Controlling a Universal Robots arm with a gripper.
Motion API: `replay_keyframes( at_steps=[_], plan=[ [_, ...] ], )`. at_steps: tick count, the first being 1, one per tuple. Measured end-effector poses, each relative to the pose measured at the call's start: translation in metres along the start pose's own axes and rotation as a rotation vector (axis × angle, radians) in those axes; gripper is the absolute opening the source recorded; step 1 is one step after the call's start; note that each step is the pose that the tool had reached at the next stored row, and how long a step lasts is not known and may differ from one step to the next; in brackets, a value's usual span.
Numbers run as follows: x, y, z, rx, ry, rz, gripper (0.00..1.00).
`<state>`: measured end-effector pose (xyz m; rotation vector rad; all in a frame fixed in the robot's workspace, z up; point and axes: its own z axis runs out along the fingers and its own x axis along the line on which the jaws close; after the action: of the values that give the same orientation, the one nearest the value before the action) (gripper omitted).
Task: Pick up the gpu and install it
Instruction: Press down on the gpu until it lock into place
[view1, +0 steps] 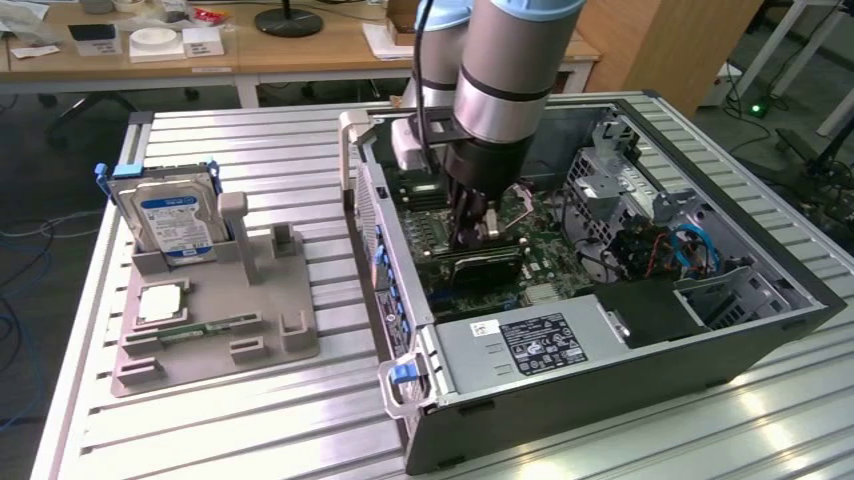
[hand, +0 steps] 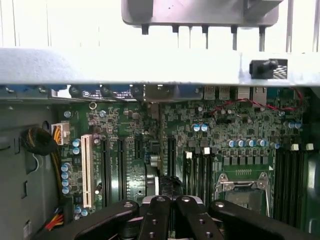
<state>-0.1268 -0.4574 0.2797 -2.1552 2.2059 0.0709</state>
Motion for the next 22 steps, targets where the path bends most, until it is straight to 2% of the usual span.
replay_keyframes(
  at_steps=[6,10,12,13,14,15,22],
  plan=[
    [0.002,0.0087,0.0003,-0.0009,0.0006,-0.014,0.10],
    [0.000,0.0108,0.0004,-0.0020,0.0028,-0.014,0.10],
    [-0.001,0.0108,-0.0009,-0.0073,0.0030,-0.014,0.10],
    [-0.001,0.0108,-0.0020,-0.0138,0.0029,-0.014,0.10],
    [-0.001,0.0108,-0.0025,-0.0269,0.0031,-0.012,0.10],
    [-0.001,0.0108,-0.0028,-0.0441,0.0035,-0.011,0.10],
    [-0.001,0.0076,-0.0038,-0.1712,0.0091,-0.002,0.10]
  ],
)
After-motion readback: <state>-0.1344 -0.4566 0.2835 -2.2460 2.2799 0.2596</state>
